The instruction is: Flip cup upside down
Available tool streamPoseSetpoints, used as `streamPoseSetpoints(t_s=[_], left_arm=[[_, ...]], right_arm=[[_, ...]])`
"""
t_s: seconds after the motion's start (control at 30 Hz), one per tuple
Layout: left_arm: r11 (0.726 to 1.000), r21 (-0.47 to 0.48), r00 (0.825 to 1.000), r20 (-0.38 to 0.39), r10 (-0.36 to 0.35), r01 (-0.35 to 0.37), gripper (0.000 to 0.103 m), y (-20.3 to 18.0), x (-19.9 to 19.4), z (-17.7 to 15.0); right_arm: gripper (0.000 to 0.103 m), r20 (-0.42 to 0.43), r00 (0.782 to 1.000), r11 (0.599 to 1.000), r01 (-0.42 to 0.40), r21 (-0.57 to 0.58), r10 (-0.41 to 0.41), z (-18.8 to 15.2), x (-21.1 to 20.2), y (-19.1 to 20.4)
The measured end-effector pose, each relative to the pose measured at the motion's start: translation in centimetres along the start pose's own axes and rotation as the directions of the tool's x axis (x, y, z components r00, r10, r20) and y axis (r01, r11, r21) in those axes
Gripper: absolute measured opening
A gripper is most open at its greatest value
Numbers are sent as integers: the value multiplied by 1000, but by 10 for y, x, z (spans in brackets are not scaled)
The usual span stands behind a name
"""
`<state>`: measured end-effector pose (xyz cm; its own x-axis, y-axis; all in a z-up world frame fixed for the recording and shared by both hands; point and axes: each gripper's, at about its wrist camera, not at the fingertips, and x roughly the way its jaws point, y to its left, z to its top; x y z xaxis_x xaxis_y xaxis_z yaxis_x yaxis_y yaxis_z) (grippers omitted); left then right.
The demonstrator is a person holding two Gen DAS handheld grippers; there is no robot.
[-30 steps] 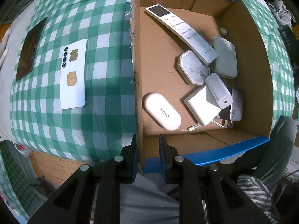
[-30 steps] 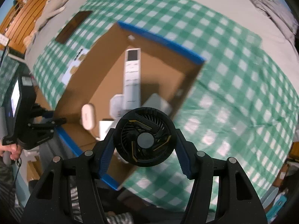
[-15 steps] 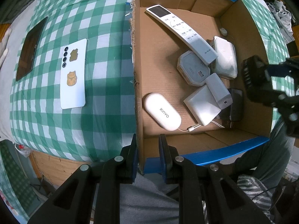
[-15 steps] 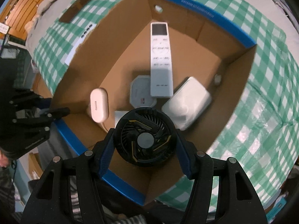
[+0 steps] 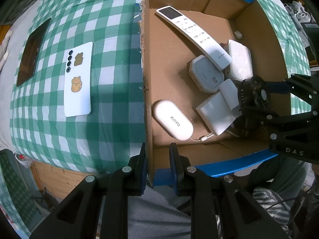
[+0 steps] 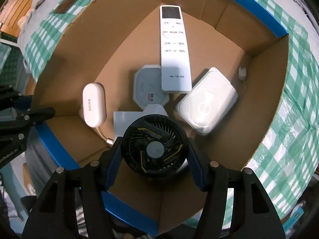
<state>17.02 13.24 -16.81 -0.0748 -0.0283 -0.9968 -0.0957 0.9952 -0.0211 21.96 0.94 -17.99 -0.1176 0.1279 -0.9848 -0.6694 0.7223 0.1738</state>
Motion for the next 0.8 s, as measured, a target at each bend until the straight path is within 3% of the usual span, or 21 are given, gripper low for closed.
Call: streamPoseSetpoints(t_s=[0.1,0.4,0.57,0.8], left_arm=[[1000,0,1000,3,0,0,19,0,0,0],[1000,-11,1000,29,-3,3,19,1,-5,-1],[999,-33,997,81,4,-1,19,0,-17,-9],[999,-34,985,174,-1,7,27,-6,-44,-29]], right_arm=[[75,40,999,999,-23,25,22,0,-8,-2],[76,153,988,993,-41,107,25,-15,-46,-10],[77,234,972,988,-21,153,-15,-34,-73,-10],[77,324,944,978,-9,210,-61,-64,-111,-4]])
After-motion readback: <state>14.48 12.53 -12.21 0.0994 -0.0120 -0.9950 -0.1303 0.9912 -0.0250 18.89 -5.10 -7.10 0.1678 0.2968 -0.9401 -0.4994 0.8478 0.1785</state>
